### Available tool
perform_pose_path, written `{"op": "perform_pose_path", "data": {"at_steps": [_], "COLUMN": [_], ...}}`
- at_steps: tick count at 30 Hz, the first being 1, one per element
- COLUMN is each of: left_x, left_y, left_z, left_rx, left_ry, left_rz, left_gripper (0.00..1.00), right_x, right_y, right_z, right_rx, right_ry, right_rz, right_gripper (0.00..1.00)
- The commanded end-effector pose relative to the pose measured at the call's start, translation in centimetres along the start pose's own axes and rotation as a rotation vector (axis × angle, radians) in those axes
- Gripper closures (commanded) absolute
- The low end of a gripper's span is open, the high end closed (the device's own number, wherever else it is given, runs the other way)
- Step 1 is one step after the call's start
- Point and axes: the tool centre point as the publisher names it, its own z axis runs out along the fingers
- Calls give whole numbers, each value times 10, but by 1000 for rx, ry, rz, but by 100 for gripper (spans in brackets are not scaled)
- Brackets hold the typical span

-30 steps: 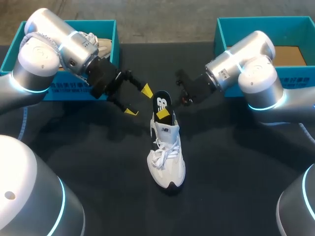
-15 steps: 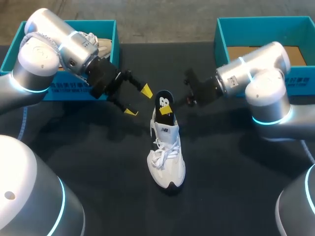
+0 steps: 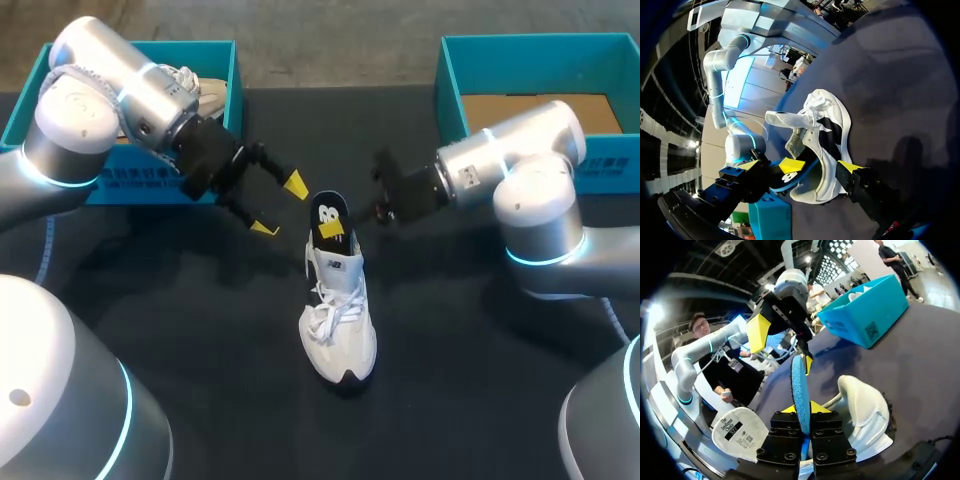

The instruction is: Take the shoe out of the shoebox, open the shoe tongue, remove and reinsert the insole, then place the shoe into the shoebox

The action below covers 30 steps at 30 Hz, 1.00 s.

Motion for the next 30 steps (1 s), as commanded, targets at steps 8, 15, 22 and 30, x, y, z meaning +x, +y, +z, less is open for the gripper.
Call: {"op": "perform_pose_path", "data": {"at_steps": [8,15,22,30], "left_x": [4,5,4,4], "left_y": [-1,-1,0,-1], "left_z": [1,2,4,4], "left_rx": [4,5,9,8], "left_ry": [-8,-10,-12,-14], "left_rz": [-6,-9,-5,-2], "left_gripper": [0,0,0,0], "right_x": [1,3,6,13], "right_y": [-15,-21,-10,-2], "right_z": [12,15,4,-3], "right_rx": [94,108,99,92], "right_ry": [63,70,21,-21], "right_rz": [65,81,46,17], "right_gripper": [100,100,77,75]}}
